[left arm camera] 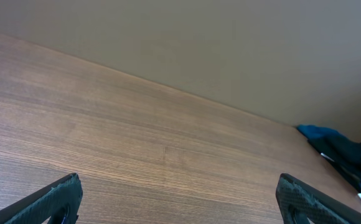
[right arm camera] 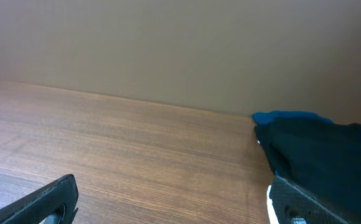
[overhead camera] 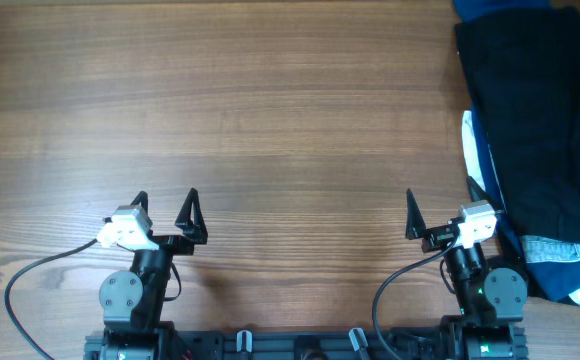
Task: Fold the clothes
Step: 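Raise both arms from the rest pose toward the clothes pile, then reach the right gripper into the pile and grasp the black shorts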
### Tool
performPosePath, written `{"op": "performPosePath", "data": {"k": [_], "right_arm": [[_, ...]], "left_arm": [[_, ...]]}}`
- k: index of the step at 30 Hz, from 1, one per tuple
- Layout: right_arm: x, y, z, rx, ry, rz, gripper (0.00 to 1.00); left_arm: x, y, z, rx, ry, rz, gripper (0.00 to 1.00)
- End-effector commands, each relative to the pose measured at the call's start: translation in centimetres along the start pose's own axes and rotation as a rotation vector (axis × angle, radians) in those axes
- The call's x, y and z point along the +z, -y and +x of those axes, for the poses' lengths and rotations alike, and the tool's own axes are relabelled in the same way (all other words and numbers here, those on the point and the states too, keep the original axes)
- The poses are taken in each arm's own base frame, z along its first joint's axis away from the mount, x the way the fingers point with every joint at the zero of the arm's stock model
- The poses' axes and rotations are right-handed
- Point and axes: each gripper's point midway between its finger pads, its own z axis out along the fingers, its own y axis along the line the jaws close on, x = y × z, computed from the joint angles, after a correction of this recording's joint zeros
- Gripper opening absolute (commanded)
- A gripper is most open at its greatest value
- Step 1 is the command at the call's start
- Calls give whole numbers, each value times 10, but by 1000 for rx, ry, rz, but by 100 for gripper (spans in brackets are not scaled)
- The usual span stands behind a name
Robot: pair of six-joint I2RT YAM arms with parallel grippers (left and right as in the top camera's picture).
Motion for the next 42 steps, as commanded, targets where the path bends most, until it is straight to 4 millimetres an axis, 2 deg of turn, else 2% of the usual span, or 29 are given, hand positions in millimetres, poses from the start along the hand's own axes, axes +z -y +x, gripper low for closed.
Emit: {"op": "performPosePath", "data": {"k": [1, 2, 3, 5, 6, 7, 9, 11, 12, 14, 18, 23, 28, 31, 35, 38, 42], "right_arm": [[0, 2, -2, -21, 8, 13, 100], [0, 3, -7, -53, 28, 20, 100], [0, -1, -6, -42, 25, -5, 100], [0, 4, -3, -94, 11, 27, 100], [0, -2, -10, -84, 41, -11, 100], [-2, -18, -21, -71, 93, -102, 100], [-6, -33, -36, -89, 159, -192, 100], [-11, -30, -63, -80, 231, -174, 100], [-11, -21, -84, -79, 239, -132, 100], [-9, -20, -93, -77, 228, -133, 100], [13, -21, -104, -54, 141, -175, 100], [57, -25, -122, -21, 32, -273, 100], [109, -38, -132, 41, -104, -441, 100], [134, -36, -134, 78, -192, -466, 100], [148, -34, -126, 29, -300, -492, 100], [149, -35, -114, -9, -356, -510, 100], [150, -35, -114, 2, -355, -512, 100]], "left_arm": [[0, -2, 2, 13, 3, -10, 100], [0, -2, 1, 13, 5, -8, 100], [0, -1, 0, 13, 10, -6, 100], [0, -1, 0, 13, 9, -7, 100], [0, -1, 0, 13, 10, -6, 100], [0, 0, 0, 12, 9, 3, 100], [0, 13, 5, 12, -18, 75, 100], [-1, 22, 4, 12, -25, 125, 100], [-3, 24, -6, 22, -1, 124, 100], [-6, 28, -15, 24, 11, 125, 100], [-10, 34, -30, 24, 13, 127, 100], [-5, 44, -42, 15, -67, 129, 100], [26, 56, -58, -9, -215, 117, 100], [46, 68, -59, -42, -364, 136, 100], [71, 71, -63, -78, -510, 100, 100], [90, 72, -67, -93, -574, 74, 100], [104, 66, -56, -101, -608, 59, 100]]}}
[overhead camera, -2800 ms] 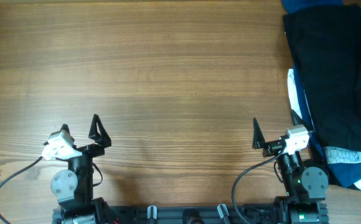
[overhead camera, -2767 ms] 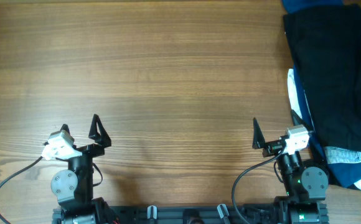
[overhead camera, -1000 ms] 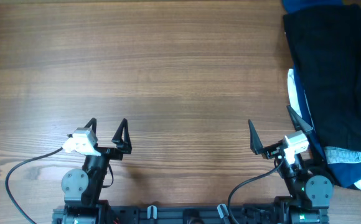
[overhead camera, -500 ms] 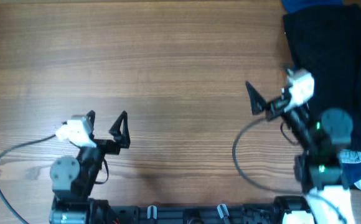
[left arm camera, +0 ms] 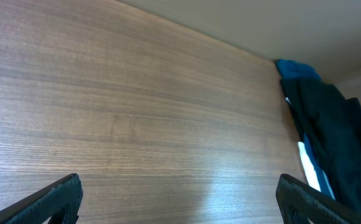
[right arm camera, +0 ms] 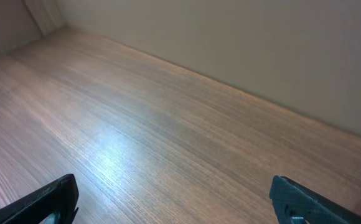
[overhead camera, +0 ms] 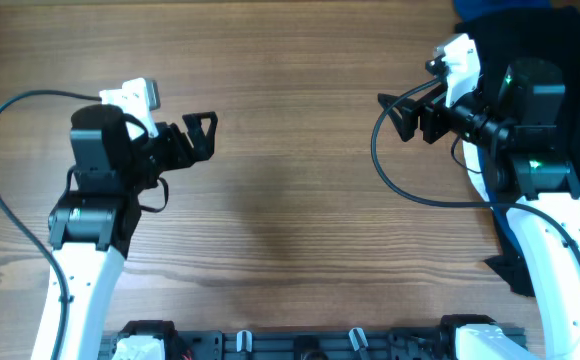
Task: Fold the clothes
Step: 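Reach the right gripper into the pile and grasp the black shorts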
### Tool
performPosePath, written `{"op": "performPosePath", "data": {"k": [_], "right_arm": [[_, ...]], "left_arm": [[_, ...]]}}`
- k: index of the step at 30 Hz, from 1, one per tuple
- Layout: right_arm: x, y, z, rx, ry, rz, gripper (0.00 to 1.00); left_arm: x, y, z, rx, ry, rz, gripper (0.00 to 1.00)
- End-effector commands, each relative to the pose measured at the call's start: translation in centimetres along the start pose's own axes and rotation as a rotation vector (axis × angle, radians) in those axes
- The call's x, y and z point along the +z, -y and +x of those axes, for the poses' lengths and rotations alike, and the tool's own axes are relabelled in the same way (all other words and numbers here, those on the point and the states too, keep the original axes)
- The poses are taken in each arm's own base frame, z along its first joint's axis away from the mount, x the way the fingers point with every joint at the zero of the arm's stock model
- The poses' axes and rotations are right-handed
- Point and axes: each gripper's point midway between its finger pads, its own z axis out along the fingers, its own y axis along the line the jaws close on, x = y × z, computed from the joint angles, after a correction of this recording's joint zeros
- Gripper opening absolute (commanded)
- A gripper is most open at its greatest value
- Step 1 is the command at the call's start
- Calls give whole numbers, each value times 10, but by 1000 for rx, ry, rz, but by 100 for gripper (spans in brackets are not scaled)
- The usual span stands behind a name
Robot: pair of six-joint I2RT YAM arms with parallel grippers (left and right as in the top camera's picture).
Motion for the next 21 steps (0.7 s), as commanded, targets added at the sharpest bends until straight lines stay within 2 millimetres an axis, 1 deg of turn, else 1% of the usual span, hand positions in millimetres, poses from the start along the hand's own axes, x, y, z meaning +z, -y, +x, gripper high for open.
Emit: {"op": "performPosePath", "data": {"k": [1, 2, 3, 4, 7, 9, 10, 11, 13, 15, 16, 17, 18, 19, 20, 21], "right_arm": [[0, -4, -11, -16, 22, -30, 100], [0, -4, -10, 62, 15, -31, 100], [2, 1, -3, 74, -10, -6, 100], [2, 8, 1, 78, -26, 35, 100], [1, 17, 3, 78, -39, 92, 100], [-1, 31, 3, 72, -43, 167, 100], [-11, 53, -1, 75, -46, 272, 100], [-20, 68, -4, 80, -41, 333, 100], [-48, 107, -14, 91, -4, 471, 100], [-69, 135, -15, 105, 26, 552, 100], [-85, 159, -9, 127, 33, 617, 100], [-99, 183, 3, 158, 25, 677, 100], [-108, 199, 13, 187, 13, 721, 100], [-121, 222, 32, 247, -10, 799, 99], [-135, 247, 56, 315, -39, 883, 97], [-143, 264, 73, 349, -60, 928, 93]], "left_arm": [[12, -1, 5, 3, -47, 6, 100], [18, -7, 14, -14, -90, -11, 100], [25, -15, 29, -48, -156, -36, 100], [26, -17, 33, -65, -171, -43, 100], [26, -18, 35, -73, -179, -47, 100], [26, -17, 33, -70, -171, -40, 100], [24, -8, 33, -71, -179, 8, 100], [22, -2, 32, -69, -177, 35, 100], [19, 3, 26, -56, -149, 53, 100], [19, 5, 21, -47, -129, 60, 100], [20, 5, 19, -44, -122, 61, 100], [20, 4, 18, -43, -118, 57, 100], [20, 4, 18, -42, -115, 53, 100], [20, 3, 17, -42, -113, 51, 100], [20, 3, 18, -42, -113, 50, 100], [20, 3, 18, -42, -114, 50, 100]]}}
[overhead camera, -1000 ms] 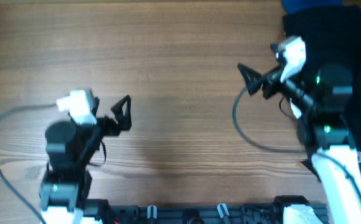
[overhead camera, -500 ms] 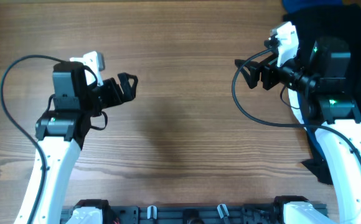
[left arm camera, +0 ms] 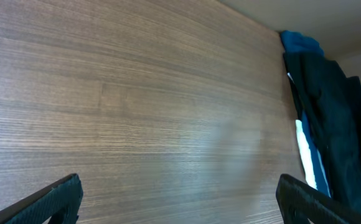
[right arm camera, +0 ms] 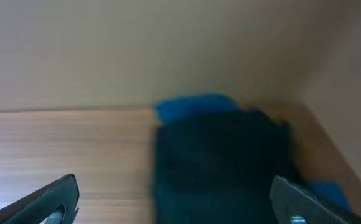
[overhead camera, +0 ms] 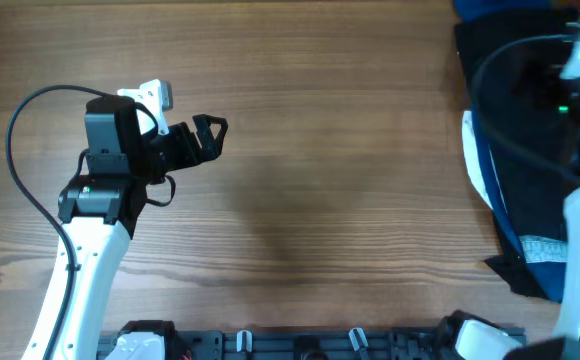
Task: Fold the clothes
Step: 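Reach the right gripper into the pile and grasp the black shorts, then pull the black shorts left onto the table center with the right gripper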
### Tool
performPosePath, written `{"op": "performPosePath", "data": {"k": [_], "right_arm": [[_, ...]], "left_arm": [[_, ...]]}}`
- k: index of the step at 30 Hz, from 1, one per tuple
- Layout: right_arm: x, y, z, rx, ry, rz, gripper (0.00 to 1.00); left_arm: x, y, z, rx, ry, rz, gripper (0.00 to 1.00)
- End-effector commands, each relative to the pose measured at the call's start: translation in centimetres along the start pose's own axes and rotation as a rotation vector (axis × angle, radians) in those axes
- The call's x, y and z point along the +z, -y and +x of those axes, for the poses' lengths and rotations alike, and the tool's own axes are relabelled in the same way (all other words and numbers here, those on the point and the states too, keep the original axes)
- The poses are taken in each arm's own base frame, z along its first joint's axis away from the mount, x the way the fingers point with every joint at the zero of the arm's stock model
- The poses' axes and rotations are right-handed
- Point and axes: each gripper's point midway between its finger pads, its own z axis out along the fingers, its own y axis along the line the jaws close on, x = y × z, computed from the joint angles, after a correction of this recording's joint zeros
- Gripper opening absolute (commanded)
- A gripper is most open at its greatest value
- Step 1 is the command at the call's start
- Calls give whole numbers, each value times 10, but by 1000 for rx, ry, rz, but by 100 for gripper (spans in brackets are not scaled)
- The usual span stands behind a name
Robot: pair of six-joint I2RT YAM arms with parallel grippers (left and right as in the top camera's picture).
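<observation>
The clothes are a heap of dark navy fabric (overhead camera: 530, 130) with bright blue and white pieces, lying along the table's right edge. The left wrist view shows the heap (left arm camera: 327, 124) far to the right. My left gripper (overhead camera: 211, 137) hovers open over bare wood left of centre, well away from the heap; its fingers (left arm camera: 53, 199) hold nothing. My right arm is blurred at the right edge above the heap. The right gripper (right arm camera: 177, 205) is open, with the dark fabric (right arm camera: 221, 162) below and ahead of it and a blue piece (right arm camera: 193, 106) behind.
The brown wooden table (overhead camera: 320, 220) stretches between the arms. A plain wall (right arm camera: 137, 50) rises behind its far edge. The arms' black mounting rail (overhead camera: 300, 345) runs along the front edge, and the left arm's cable (overhead camera: 20, 130) loops at the left.
My right arm has swung from facing left over the table to above the clothes heap at the right edge, its camera now on the dark fabric. The left gripper shifted slightly right.
At first both arms sat folded low at the front edge, grippers open. Then both were raised over the table, the left at the left side, the right beside the heap facing left. Now the right hangs over the heap, both still open.
</observation>
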Motion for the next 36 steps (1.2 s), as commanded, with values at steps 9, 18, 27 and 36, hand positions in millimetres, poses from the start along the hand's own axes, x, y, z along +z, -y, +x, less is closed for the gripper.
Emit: {"op": "performPosePath", "data": {"k": [9, 18, 27, 36], "right_arm": [[66, 160, 159, 400, -255, 274, 95], [76, 169, 203, 474, -319, 245, 71], [47, 164, 255, 648, -536, 354, 60], [31, 144, 130, 723, -292, 198, 4]], "left_arm": [[-5, 4, -3, 3, 12, 1, 100], [1, -2, -1, -7, -6, -18, 100], [1, -2, -1, -8, -6, -18, 100], [1, -2, -2, -6, -2, -18, 94]]}}
